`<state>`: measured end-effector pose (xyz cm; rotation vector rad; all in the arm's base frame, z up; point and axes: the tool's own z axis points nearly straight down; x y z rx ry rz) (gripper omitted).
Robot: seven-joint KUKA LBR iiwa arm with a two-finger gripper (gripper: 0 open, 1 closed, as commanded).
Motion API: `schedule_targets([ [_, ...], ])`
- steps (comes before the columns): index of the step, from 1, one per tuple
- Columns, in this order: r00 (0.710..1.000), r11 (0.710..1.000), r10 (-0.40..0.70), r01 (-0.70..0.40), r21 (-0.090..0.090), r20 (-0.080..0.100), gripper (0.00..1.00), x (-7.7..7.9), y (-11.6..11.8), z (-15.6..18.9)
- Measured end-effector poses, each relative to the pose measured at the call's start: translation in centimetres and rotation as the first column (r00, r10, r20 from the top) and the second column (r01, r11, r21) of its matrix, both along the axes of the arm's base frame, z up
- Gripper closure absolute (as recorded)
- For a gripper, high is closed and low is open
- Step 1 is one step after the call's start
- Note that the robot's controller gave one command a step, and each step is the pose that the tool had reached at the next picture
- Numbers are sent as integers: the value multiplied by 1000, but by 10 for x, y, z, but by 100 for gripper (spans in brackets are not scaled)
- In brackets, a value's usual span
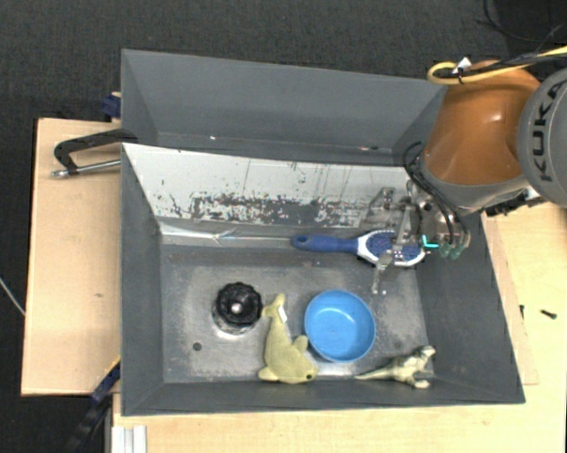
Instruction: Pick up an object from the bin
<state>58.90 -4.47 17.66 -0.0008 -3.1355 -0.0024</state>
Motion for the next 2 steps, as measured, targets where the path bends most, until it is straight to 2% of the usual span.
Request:
schedule_targets([
  [1, 989, 989, 148, -148, 1, 7, 0, -11, 43, 2],
  [2, 997, 997, -82, 82, 0, 7, 0, -24, 9, -102],
])
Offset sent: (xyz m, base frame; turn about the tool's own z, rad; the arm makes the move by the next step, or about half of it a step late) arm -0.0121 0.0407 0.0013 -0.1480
